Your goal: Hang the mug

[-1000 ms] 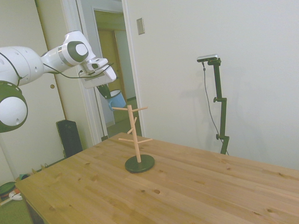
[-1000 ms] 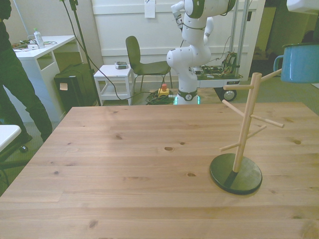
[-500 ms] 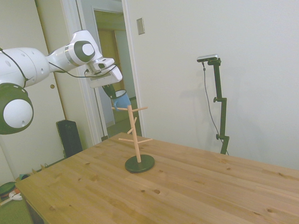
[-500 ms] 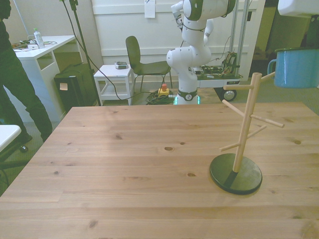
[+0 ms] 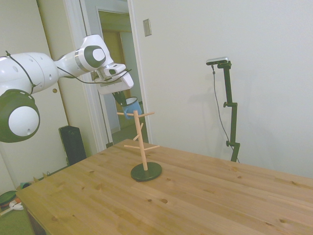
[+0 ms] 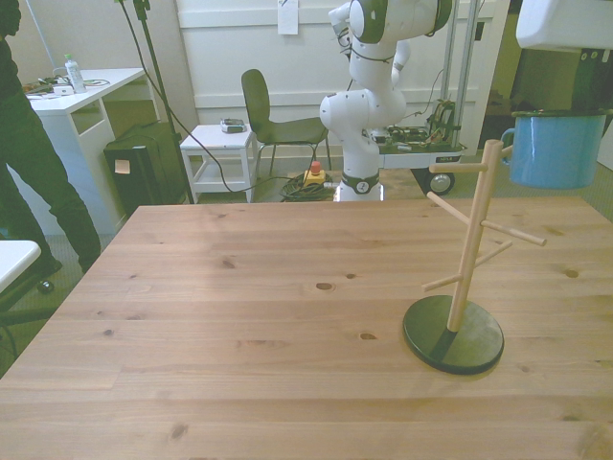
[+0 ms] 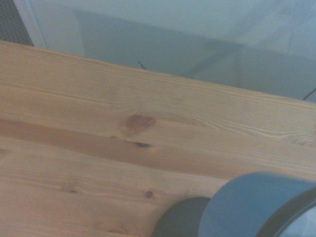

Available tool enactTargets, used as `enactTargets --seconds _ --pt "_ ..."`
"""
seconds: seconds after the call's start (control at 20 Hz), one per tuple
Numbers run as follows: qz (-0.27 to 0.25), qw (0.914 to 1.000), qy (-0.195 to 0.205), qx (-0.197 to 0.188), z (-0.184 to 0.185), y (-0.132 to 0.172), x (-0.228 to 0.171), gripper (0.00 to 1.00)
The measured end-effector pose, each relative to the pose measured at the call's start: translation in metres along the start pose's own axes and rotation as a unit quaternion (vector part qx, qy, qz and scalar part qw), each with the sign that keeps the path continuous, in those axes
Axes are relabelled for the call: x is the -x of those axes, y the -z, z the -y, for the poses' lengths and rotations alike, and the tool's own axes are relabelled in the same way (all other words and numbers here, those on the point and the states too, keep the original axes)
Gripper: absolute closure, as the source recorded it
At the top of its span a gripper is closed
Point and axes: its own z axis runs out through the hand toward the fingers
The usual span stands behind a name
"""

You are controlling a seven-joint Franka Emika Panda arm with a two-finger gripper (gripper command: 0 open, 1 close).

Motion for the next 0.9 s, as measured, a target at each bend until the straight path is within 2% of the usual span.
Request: enactTargets --seconds 0.2,0.25,0.9 --pt "0.003 1.0000 -0.001 0.002 -0.0018 -0.0054 -0.0035 1.00" --pt "0.004 1.0000 -0.001 0.003 -0.0018 -0.0068 -0.0038 0.00" --pt "0.003 1.0000 -0.006 0.003 -0.0037 -0.0098 -0.0103 0.00"
